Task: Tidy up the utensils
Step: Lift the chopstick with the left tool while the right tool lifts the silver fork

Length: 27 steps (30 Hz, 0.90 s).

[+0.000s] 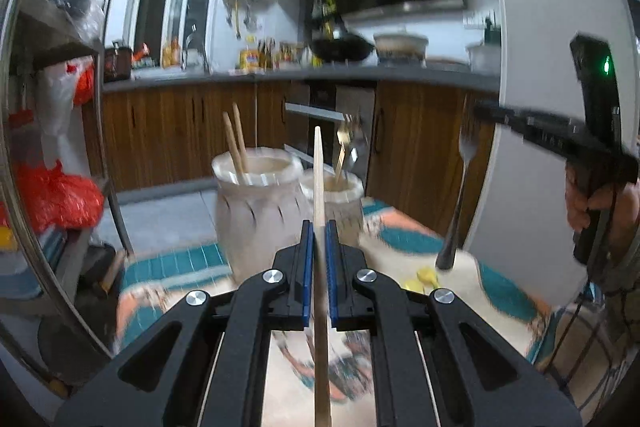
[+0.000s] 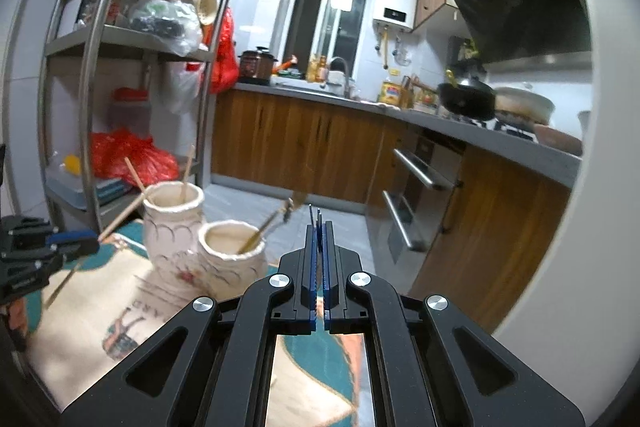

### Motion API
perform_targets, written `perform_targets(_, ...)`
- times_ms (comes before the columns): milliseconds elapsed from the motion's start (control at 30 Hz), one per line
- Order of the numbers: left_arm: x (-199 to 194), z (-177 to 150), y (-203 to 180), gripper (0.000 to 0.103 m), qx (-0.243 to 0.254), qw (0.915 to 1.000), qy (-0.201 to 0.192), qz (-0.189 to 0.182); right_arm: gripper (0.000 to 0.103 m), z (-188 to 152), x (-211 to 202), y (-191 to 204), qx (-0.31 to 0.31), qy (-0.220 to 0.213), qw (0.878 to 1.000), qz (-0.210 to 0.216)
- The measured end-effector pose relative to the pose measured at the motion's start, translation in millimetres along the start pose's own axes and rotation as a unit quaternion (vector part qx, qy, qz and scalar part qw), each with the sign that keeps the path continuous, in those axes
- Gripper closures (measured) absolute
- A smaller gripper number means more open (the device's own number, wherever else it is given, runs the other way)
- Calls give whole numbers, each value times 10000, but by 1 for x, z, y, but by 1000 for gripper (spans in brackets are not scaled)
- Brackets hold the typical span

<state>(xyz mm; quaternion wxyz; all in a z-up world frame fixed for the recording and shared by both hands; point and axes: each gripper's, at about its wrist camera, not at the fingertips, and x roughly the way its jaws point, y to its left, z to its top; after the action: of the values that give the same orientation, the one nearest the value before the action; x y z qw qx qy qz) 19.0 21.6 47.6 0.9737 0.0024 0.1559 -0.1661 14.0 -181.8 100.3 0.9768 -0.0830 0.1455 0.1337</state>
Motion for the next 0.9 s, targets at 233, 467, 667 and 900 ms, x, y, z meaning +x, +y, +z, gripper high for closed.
perform_targets(233,-6,54,36,97,-196,9958,-893,48,100,30,15,9,94,-131,9997,210)
perform_targets(467,22,84,89,97,-778,9880,-1330,-61,100,61,30,13,183,-307,9990,271)
perform_targets(667,62,91,124,97,-1399,9795,-1391,-407,100,83,45,15,208,-455,9986,193)
perform_targets(900,105,94,132,97,-1643,9748,-1372,-630,100,86,67,16,193,-477,9987,-17)
